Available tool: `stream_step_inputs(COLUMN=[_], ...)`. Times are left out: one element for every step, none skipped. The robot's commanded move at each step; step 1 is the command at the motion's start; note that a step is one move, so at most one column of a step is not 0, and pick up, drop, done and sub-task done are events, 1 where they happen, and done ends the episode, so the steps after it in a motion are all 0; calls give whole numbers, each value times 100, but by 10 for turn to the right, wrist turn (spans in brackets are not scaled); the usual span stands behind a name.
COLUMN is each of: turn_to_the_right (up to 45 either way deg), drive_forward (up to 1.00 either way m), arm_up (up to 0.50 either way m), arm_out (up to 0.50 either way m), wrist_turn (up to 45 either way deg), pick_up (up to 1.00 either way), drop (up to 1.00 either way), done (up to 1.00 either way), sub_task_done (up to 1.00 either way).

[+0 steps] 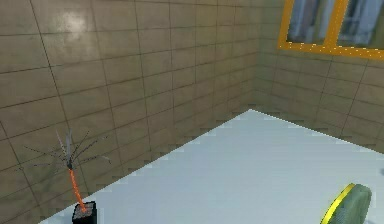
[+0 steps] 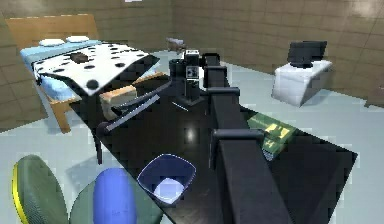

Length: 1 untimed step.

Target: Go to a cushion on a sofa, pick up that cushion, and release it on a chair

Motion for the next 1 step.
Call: stream_step_inputs(turn_to_the_right=[0], drive_forward=[0], arm_up=[0], arm_out=[0], wrist_turn=[0], pick_up=[0], drop=[0], done=[100], sub_task_done=[0])
